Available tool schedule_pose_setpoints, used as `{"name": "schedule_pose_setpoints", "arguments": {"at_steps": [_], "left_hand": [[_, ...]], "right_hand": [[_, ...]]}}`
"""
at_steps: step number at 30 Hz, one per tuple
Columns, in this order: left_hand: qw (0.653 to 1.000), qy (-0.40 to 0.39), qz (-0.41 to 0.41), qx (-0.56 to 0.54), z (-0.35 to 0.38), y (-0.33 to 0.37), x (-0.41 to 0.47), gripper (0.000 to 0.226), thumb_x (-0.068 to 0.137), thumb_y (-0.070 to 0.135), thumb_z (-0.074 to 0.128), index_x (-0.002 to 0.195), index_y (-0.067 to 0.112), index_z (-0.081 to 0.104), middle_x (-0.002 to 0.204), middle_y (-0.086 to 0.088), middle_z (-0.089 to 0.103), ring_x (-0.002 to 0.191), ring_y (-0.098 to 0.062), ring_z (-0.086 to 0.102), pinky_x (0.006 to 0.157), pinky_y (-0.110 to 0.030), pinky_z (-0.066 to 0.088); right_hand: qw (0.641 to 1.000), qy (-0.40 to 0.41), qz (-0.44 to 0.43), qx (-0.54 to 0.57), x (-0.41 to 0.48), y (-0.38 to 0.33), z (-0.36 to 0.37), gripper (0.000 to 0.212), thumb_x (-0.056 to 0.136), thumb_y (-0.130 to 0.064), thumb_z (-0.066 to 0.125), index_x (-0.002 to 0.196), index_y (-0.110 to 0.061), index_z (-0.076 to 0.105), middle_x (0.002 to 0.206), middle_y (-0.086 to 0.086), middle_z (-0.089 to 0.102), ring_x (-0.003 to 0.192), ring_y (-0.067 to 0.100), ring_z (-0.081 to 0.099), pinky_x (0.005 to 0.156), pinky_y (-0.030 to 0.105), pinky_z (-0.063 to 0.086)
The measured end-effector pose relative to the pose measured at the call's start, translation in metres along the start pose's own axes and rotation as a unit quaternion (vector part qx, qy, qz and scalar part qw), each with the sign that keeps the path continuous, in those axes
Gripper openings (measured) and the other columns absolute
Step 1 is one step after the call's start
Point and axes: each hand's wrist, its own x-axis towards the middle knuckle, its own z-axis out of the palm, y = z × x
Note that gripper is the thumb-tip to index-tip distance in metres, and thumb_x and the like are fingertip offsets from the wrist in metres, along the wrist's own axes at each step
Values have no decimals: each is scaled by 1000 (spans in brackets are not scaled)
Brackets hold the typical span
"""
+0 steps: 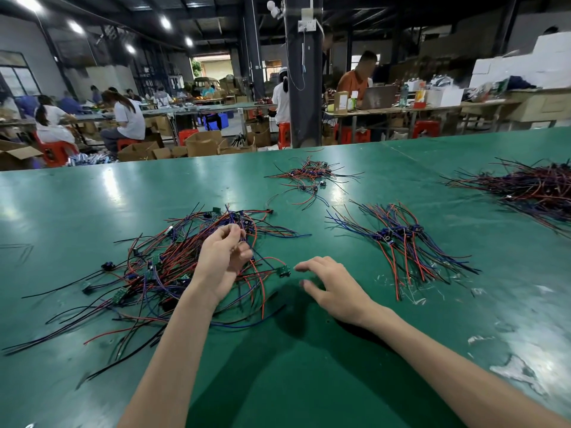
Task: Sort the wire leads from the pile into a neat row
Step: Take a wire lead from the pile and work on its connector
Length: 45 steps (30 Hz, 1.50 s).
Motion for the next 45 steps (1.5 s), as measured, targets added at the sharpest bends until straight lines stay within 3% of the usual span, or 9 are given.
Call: {"name": "schedule_pose_setpoints", "arguments": {"at_steps": [6, 10, 15, 22, 25, 28, 32, 37, 45], "left_hand": [[994, -20, -35, -99, 11, -6, -5, 21, 101, 9, 40, 81, 6, 48, 77, -5, 49, 54, -9, 38, 48, -19, 48], [985, -39, -62, -155, 15, -11, -4, 20, 100, 10, 40, 83, 4, 49, 76, -6, 49, 55, -10, 41, 54, -21, 53], [992, -32, -54, -108, 16, -18, -2, 20, 99, 11, 41, 85, 2, 52, 72, -9, 47, 67, -17, 46, 59, -23, 56], [994, 91, -28, 52, 9, -28, 8, 9, 100, 5, 42, 91, 7, 46, 82, -8, 48, 59, -13, 46, 51, -23, 55], [949, 124, 42, 285, 7, -39, 8, 24, 95, 6, 51, 116, 4, 39, 99, -12, 50, 72, -17, 53, 74, -34, 56], [852, 149, 147, 479, 3, -48, 6, 70, 89, 14, 63, 144, -1, 22, 135, -21, 36, 120, -29, 41, 109, -44, 33], [749, 96, 327, 568, 10, -50, -3, 57, 92, 32, 57, 141, 9, 39, 142, -10, 36, 132, -21, 25, 112, -36, 17], [747, -90, 346, 561, 19, -50, -11, 30, 91, 24, 60, 119, 12, 63, 103, 4, 68, 104, -18, 59, 110, -29, 26], [752, -92, 379, 531, 21, -48, -17, 12, 90, 1, 60, 97, 3, 69, 90, -5, 66, 84, -22, 61, 78, -39, 50]], "right_hand": [[994, -10, 0, 107, -1, -9, -1, 51, 91, -17, 63, 138, -23, 44, 125, -5, 56, 113, 11, 51, 104, 23, 35], [976, -21, 38, 214, 1, -16, -1, 33, 87, -15, 69, 118, -21, 61, 113, -6, 65, 103, 7, 58, 91, 18, 42], [950, 7, 73, 305, 2, -17, -4, 17, 81, -7, 73, 93, -19, 67, 89, -2, 69, 77, -1, 59, 77, 14, 46], [938, 111, 102, 313, 6, -11, -16, 20, 77, -9, 77, 88, -25, 69, 91, -7, 70, 84, 9, 63, 80, 25, 50], [957, 164, 65, 232, 6, -11, -21, 18, 77, -9, 77, 91, -18, 71, 113, -10, 61, 87, 10, 60, 76, 16, 46], [969, 180, 16, 168, 5, -13, -25, 19, 77, -8, 77, 95, -11, 71, 118, -11, 62, 86, 8, 60, 75, 14, 43], [973, 200, -28, 110, 3, -16, -28, 22, 76, -12, 78, 97, -7, 72, 92, -1, 71, 79, 16, 61, 75, 10, 40], [974, 207, -61, 68, 3, -19, -33, 23, 78, -17, 76, 98, -6, 72, 86, -2, 68, 80, 19, 56, 77, 29, 46], [975, 111, 1, 194, 2, -21, -36, 27, 83, -23, 71, 107, -22, 61, 82, -2, 58, 82, 12, 55, 81, 14, 40]]}}
